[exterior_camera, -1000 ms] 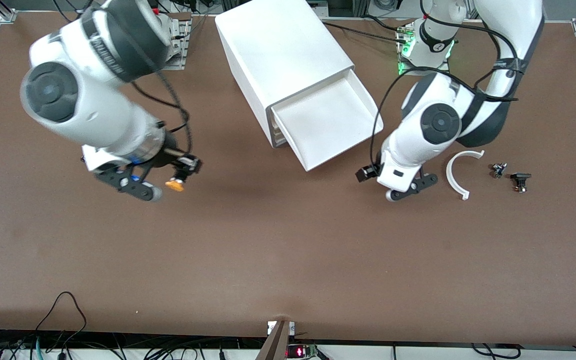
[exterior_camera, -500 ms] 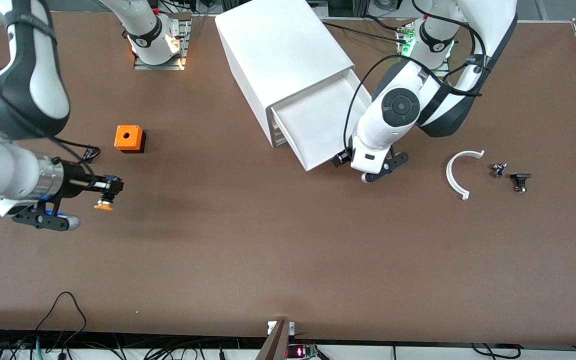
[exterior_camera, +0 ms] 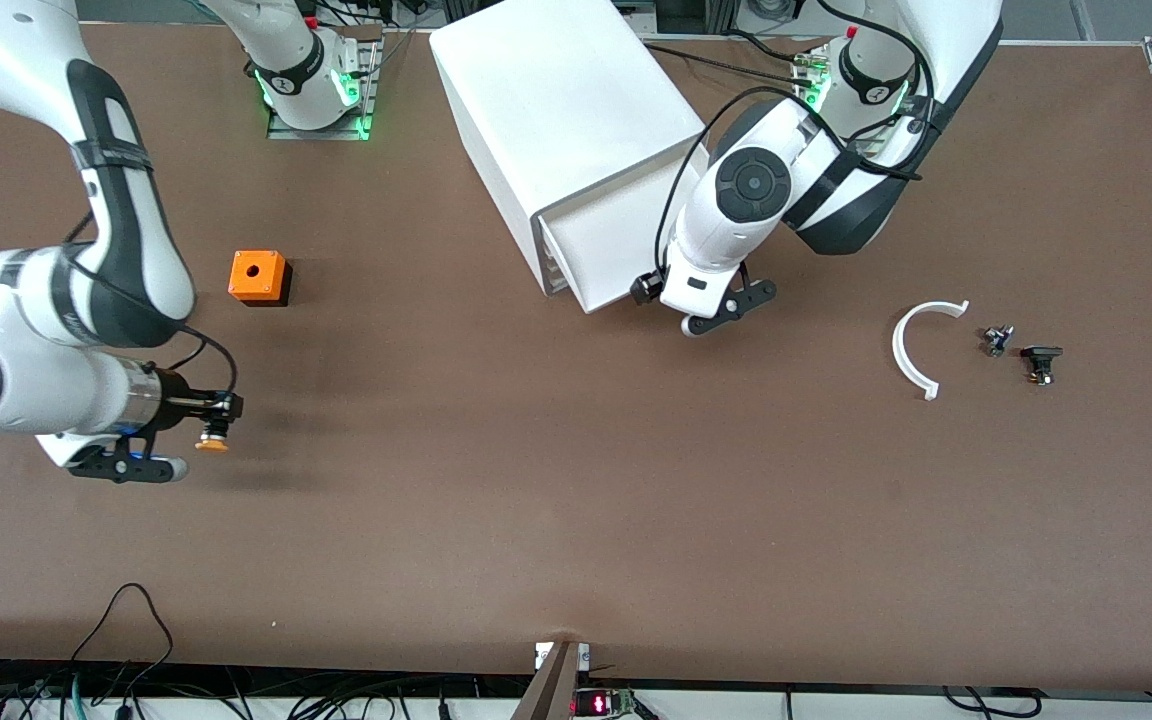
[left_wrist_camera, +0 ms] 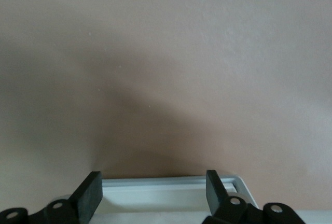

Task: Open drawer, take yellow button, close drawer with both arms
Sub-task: 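Lower the button onto the table while the left gripper pushes the drawer shut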

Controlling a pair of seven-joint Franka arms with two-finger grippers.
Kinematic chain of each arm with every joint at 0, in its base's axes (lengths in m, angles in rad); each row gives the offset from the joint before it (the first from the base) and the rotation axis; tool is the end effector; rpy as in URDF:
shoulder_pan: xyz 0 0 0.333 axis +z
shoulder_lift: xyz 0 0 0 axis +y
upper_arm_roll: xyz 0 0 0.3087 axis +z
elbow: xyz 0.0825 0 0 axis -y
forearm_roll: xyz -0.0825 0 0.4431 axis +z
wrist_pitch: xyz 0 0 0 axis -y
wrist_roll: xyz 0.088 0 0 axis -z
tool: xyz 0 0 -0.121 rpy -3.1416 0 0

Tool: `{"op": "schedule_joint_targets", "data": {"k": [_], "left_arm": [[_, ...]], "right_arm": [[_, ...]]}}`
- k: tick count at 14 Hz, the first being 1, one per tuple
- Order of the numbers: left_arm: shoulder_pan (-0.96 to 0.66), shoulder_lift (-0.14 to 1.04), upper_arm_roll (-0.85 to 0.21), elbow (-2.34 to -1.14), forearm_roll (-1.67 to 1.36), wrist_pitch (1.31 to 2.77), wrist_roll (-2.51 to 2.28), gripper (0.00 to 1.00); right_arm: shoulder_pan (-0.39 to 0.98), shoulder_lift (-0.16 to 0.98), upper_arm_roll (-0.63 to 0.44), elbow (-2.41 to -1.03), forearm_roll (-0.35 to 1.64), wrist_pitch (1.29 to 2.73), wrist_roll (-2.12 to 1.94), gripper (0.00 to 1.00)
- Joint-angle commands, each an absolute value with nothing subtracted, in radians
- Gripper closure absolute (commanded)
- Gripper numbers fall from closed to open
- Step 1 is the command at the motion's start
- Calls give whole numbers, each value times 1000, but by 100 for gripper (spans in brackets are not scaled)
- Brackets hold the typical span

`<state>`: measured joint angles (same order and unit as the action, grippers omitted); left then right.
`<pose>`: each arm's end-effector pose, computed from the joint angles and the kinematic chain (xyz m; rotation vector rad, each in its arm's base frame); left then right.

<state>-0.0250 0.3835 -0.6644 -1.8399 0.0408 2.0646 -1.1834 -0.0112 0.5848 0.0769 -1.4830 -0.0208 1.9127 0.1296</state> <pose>0.5263 -0.4085 0.3022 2.9737 0.7590 -0.3166 0.7353 0.0397 0.2740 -3.1213 0.1013 0.2425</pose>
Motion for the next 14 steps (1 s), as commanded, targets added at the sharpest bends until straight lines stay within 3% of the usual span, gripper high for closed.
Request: {"op": "schedule_joint_targets", "data": {"k": [1,8,14], "left_arm": [[-6,350,-721,-1878,51,2042,-1206,2],[-14,364,-795,-1905,41,2011,-1207,1],[-24,385,-819,-1908,-2,1994,-1206,1]], "right_arm": [[-20,594,81,-1604,-43,2069,87,100],[-48,699,81,-1618,-43,2172,55,100],[-51,718,81,-1618,-43,2175,69,100]]}}
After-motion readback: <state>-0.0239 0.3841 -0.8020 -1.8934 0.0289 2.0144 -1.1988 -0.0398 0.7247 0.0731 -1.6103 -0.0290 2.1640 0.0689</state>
